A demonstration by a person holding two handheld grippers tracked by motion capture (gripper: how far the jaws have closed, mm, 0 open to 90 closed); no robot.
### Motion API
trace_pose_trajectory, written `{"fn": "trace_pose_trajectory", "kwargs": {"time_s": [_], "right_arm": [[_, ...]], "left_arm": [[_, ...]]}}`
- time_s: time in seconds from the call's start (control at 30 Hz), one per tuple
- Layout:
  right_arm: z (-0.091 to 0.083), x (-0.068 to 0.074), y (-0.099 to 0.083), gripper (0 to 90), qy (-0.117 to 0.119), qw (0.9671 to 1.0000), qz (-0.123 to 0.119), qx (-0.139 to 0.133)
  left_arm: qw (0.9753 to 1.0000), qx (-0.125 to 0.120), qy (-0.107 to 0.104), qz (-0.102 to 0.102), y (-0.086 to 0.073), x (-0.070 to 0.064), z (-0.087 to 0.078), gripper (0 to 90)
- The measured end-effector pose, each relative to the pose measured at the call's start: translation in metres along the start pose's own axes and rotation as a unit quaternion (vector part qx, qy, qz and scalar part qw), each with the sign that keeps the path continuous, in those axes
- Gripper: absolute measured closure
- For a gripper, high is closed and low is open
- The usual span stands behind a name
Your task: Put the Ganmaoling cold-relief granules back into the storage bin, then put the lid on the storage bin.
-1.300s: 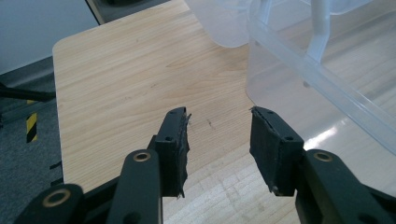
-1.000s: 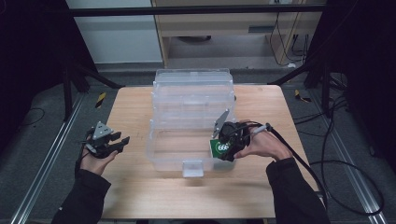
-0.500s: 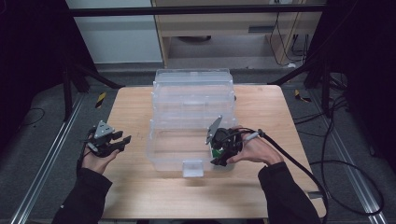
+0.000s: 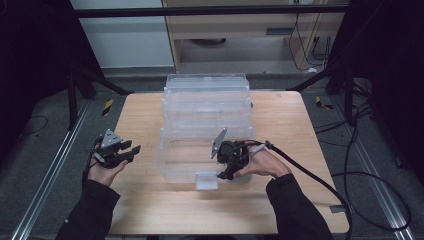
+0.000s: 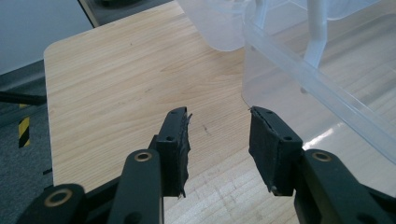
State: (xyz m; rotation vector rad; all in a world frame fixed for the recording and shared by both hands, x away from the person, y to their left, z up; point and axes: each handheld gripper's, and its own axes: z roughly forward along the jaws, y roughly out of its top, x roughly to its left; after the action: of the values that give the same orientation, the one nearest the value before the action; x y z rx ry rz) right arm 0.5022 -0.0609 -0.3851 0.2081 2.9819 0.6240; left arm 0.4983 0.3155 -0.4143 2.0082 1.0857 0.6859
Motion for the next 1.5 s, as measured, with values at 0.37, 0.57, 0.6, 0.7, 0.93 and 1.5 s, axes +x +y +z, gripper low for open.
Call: {"fn": "trace_pose_trajectory", "kwargs": {"time_s": [0.37,0.57,0.6,0.7,0.93,1.5], "right_arm": [[0.016,-0.002,0.002,55.7,0.020,0.9997,-0.001,0.011],[0.021,-0.001,0.003,62.7,0.037,0.9992,0.007,0.013],[0.021,-0.001,0.003,64.8,0.041,0.9990,0.010,0.013],[0.020,0.000,0.003,66.9,0.043,0.9989,0.014,0.013],[0.020,0.001,0.002,67.2,0.040,0.9990,0.017,0.008],[0.020,0.001,0.000,67.5,0.038,0.9992,0.014,0.000]], "left_arm": [[1.0000,-0.001,0.001,0.000,0.000,0.001,-0.001,56.7],[1.0000,-0.006,0.003,-0.001,0.002,0.001,-0.003,55.9],[1.0000,-0.007,0.003,-0.001,0.003,0.001,-0.004,55.4],[0.9999,-0.014,-0.001,-0.001,0.004,0.003,-0.006,54.3],[0.9996,-0.023,-0.010,0.011,0.014,0.004,-0.011,51.5],[0.9899,-0.037,-0.083,0.108,0.077,-0.001,-0.021,46.5]]}}
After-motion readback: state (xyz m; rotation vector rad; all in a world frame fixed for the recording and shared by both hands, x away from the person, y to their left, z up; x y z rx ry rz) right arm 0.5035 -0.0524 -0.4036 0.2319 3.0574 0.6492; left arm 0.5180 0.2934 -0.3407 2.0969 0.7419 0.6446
